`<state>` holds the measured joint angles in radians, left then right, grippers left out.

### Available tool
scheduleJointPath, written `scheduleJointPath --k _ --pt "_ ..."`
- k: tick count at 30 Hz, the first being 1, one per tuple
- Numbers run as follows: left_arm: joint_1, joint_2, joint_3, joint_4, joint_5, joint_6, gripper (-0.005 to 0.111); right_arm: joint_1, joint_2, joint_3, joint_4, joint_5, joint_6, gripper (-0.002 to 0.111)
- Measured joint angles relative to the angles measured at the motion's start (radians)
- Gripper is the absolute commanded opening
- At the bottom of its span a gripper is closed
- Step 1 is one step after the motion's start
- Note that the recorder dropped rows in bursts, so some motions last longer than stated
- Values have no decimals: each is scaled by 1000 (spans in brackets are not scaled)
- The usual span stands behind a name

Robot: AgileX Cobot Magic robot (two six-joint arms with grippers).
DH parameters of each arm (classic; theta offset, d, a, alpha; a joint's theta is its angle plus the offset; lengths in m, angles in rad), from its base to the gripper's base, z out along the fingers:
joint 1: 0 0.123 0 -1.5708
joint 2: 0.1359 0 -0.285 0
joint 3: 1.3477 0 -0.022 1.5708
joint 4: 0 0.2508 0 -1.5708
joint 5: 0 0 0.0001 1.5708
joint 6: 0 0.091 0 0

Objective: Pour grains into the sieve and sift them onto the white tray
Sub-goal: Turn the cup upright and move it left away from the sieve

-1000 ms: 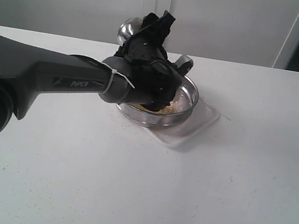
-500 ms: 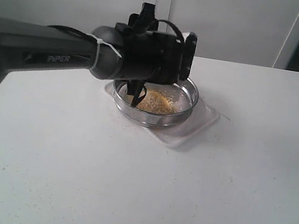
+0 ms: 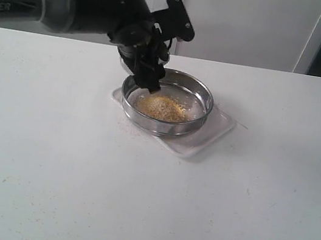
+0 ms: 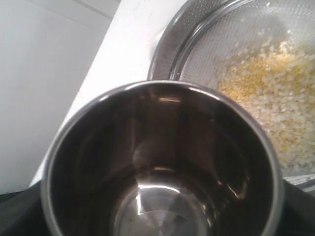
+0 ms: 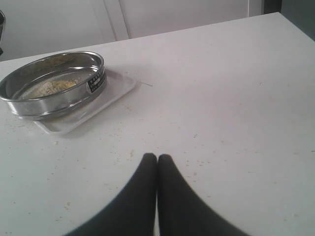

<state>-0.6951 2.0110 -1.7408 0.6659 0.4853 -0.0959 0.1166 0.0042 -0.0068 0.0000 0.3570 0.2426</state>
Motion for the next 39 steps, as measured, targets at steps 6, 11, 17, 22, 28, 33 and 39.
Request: scheduleJointPath --k 6,11,17,22,28,33,39 --pt "94 -51 64 -302 -59 136 0 0 0 0 0 0 0 0" --pt "164 -91 110 -555 -92 315 0 0 0 0 0 0 0 0" --pt "238 -138 237 -870 -187 548 0 0 0 0 0 0 0 0" --pt "251 -220 413 -1029 -326 691 0 0 0 0 0 0 0 0" --pt "266 -285 558 -1067 -440 700 0 0 0 0 0 0 0 0" --pt "289 -322 593 -1069 -444 689 0 0 0 0 0 0 0 0" --pt "405 -330 594 -1145 -325 668 0 0 0 0 0 0 0 0"
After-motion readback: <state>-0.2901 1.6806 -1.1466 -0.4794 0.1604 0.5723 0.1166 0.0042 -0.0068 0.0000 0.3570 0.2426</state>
